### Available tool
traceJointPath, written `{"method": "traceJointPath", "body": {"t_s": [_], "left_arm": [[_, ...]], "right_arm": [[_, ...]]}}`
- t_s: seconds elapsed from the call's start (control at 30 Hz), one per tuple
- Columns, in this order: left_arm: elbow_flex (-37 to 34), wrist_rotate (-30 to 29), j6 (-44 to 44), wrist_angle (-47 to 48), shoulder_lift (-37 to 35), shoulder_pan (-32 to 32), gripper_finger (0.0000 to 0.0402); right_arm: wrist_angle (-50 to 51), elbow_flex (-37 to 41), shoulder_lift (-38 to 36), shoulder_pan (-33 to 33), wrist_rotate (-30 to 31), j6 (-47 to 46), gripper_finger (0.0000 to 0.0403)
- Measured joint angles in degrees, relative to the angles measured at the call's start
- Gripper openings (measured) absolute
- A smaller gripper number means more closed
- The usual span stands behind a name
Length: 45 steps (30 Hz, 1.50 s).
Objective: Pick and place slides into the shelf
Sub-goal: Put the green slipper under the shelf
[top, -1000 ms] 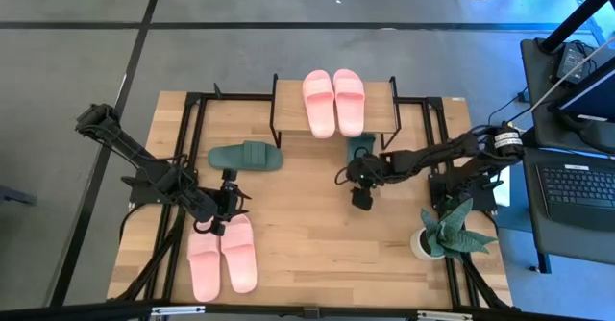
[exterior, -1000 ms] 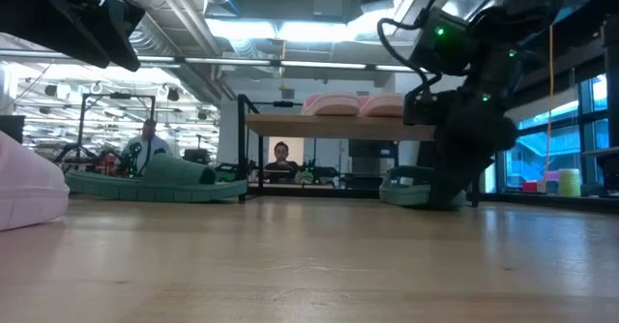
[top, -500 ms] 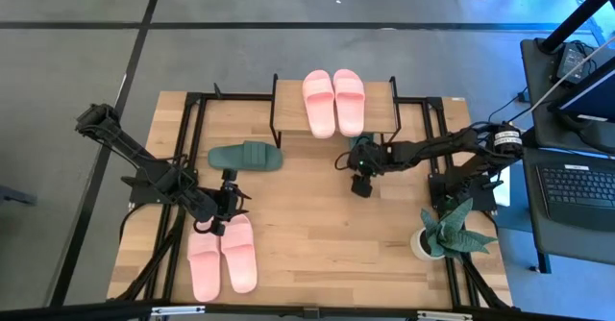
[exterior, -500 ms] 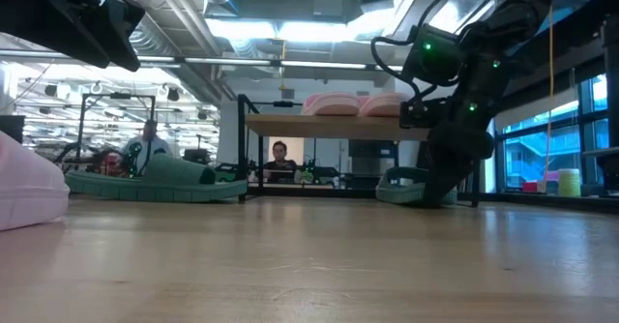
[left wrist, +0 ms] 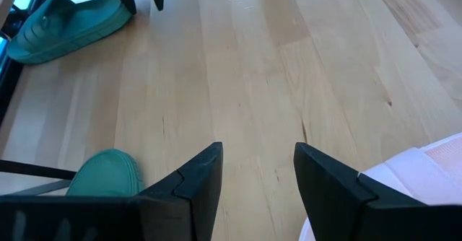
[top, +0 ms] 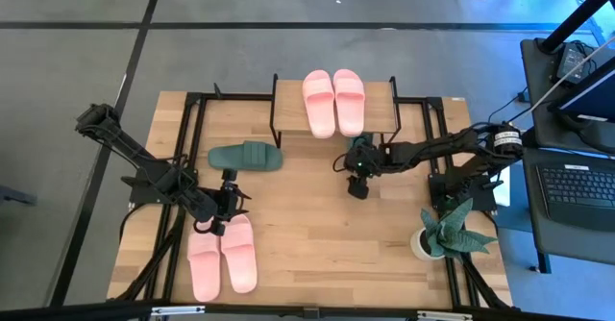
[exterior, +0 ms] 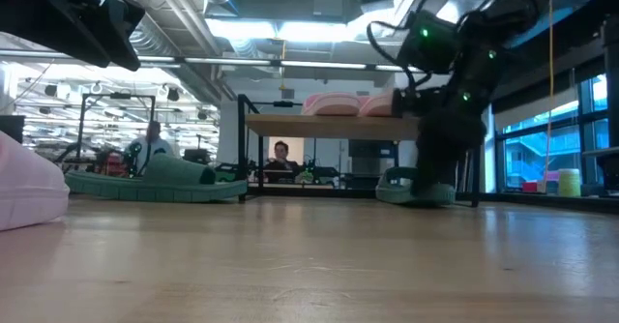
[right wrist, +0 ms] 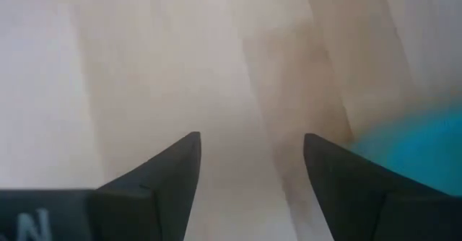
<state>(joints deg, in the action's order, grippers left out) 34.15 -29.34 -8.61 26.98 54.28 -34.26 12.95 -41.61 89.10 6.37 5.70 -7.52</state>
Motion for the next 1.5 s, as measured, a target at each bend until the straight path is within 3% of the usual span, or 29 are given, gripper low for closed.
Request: {"method": "traceJointPath", "body": {"t_s": [0.2,0.53,1.5], "left_arm": [[0.0,0.0,0.0,0.0,0.0,0.0,0.0164],[0.0,0.0,0.0,0.0,0.0,0.0,0.0164],[0.0,0.4,-3.1,-0.8,0.0,0.0,0.0164]], "right_arm": [[-4.9,-4.2,0.0,-2.7,0.8,1.9,0.0245],[-31.6,-5.1,0.0,-4.6,0.9,8.0,0.0245],[-39.8,-5.1,0.0,-7.4,0.7,16.9,0.0245]]}}
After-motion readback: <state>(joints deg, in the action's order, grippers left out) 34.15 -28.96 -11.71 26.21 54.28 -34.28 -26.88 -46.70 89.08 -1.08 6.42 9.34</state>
